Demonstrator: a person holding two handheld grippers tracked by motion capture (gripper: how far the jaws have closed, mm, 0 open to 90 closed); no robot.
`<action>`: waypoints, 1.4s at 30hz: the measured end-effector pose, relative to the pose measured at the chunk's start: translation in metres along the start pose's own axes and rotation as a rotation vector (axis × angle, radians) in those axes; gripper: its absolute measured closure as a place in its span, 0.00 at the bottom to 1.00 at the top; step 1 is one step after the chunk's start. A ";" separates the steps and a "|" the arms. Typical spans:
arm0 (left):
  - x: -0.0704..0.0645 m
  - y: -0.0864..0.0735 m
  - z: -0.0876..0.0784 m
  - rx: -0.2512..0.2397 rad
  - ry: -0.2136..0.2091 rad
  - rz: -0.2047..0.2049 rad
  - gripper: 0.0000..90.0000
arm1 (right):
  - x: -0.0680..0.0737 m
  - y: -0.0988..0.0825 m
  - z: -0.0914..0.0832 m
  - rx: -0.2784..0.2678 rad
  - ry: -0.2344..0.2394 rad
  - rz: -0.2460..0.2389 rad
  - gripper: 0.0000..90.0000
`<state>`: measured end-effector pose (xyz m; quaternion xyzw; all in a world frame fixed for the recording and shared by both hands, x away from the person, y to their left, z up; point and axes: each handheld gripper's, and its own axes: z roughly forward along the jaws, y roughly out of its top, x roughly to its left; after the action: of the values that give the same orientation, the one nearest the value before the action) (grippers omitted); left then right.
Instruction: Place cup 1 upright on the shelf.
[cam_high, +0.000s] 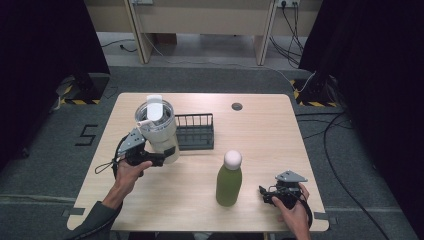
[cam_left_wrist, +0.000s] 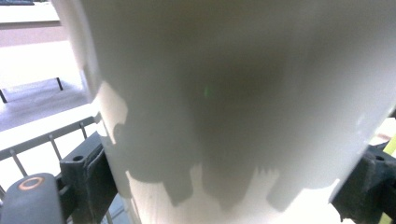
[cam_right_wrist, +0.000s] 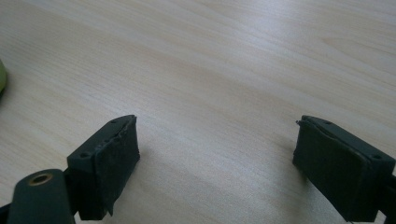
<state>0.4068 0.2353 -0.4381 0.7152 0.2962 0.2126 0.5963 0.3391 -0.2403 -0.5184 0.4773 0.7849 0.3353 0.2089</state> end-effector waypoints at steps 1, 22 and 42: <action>0.000 0.002 0.000 0.000 -0.001 0.003 0.12 | 0.000 0.000 0.000 0.000 0.000 0.000 0.16; 0.025 0.043 0.011 -0.012 0.023 0.028 0.12 | 0.000 0.000 0.000 0.001 0.001 0.002 0.16; 0.055 0.049 0.030 -0.007 0.075 0.001 0.12 | 0.000 0.000 0.000 0.001 0.002 0.001 0.16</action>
<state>0.4752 0.2451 -0.3991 0.7049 0.3171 0.2407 0.5870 0.3391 -0.2403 -0.5182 0.4777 0.7849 0.3354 0.2078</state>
